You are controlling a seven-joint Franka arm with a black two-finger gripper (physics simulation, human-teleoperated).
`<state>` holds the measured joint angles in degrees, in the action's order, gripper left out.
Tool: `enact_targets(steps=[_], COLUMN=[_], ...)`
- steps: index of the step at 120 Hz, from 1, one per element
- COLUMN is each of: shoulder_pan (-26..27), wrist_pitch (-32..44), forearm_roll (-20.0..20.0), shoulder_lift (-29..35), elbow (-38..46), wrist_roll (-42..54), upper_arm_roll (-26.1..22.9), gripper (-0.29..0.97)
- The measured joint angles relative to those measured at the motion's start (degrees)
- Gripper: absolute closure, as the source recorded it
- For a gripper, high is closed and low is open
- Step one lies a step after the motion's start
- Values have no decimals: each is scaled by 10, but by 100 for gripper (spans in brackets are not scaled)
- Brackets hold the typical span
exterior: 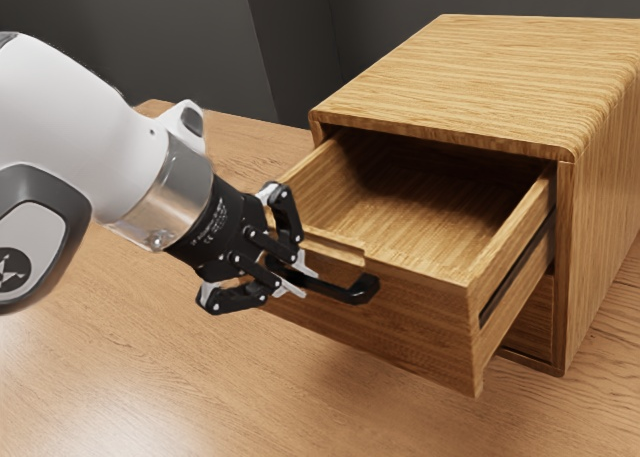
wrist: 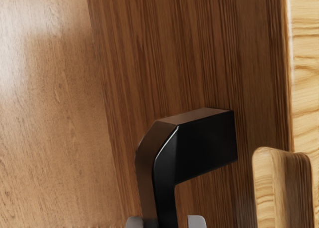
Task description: Pull the drawer handle with one arm to open the drawer
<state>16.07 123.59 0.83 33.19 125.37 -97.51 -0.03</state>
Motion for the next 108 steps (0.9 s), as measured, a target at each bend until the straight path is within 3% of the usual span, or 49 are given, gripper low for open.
enact_targets(steps=[54, 78, 92, 108], shoulder_pan=[9, 2, -42, -68], wrist_pitch=[-2, -35, -76, -167], forearm_roll=[0, -1, -2, -17], shoulder_lift=[59, 115, 134, 98], elbow=[41, 42, 16, -127], wrist_roll=[-2, -3, -7, -9], upper_arm_roll=[1, 2, 2, 6], gripper=[73, 70, 51, 28])
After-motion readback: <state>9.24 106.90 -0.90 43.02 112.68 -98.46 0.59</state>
